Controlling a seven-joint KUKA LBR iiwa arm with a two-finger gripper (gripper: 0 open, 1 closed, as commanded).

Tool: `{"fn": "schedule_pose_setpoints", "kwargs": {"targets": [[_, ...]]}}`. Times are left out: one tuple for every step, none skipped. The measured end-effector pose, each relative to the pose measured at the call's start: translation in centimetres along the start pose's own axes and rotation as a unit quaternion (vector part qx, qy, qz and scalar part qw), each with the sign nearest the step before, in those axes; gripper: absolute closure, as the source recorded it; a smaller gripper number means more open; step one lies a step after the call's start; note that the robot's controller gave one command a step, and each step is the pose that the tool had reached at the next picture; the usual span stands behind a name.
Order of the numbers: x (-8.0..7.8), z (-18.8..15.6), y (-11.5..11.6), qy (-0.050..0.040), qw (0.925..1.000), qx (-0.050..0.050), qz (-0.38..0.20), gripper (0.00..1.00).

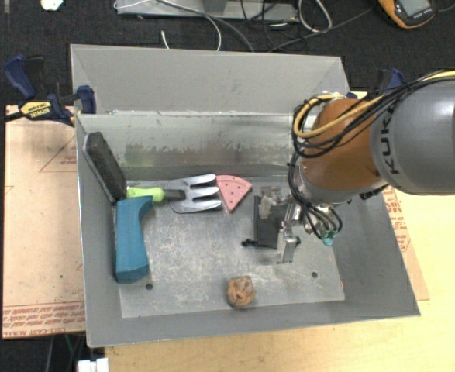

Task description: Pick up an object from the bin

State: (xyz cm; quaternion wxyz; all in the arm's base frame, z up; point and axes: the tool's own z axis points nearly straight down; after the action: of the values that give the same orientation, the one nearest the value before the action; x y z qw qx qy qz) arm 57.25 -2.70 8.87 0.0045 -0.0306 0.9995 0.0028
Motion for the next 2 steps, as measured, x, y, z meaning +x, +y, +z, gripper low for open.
{"fn": "schedule_pose_setpoints", "kwargs": {"targets": [[-6.74,1.80,-1.20,-0.0055,0.9999,-0.003,-0.011,1.00],[-6.72,1.76,-1.20,-0.0054,0.9999,-0.003,-0.011,1.00]]}}
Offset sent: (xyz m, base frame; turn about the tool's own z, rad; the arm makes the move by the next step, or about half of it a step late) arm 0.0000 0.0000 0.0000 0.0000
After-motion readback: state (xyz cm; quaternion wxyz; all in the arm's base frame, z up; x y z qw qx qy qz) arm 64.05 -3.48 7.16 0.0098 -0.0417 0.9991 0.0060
